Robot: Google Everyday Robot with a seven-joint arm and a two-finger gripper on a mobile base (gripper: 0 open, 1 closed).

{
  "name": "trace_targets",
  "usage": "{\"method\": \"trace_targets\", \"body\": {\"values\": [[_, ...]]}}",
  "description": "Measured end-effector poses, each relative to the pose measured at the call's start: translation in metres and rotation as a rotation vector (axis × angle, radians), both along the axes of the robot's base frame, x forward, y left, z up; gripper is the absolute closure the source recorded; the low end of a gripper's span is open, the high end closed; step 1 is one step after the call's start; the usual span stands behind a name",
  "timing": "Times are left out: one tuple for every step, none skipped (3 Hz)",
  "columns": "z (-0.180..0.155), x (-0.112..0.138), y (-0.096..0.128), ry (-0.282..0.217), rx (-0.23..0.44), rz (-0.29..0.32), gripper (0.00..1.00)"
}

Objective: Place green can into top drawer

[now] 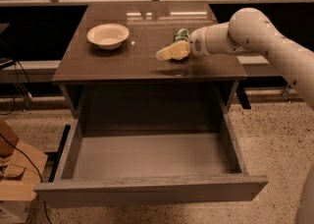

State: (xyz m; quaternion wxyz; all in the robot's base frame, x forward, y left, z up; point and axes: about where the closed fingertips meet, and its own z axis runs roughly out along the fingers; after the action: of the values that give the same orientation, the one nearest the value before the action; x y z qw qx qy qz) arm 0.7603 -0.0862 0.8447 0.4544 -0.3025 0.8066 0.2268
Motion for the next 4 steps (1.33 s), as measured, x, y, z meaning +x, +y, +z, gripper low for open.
{"method": "trace_targets", "body": {"values": [[-0.007,0.014,0.004,0.021,0.003,0.001,0.00],[-0.021,0.027,0.007,0.089,0.015,-0.021,0.26],[-0.019,0.027,0.008,0.096,-0.005,-0.027,0.50],[-0.001,0.015,0.010,0.056,-0.043,-0.012,0.74]]}}
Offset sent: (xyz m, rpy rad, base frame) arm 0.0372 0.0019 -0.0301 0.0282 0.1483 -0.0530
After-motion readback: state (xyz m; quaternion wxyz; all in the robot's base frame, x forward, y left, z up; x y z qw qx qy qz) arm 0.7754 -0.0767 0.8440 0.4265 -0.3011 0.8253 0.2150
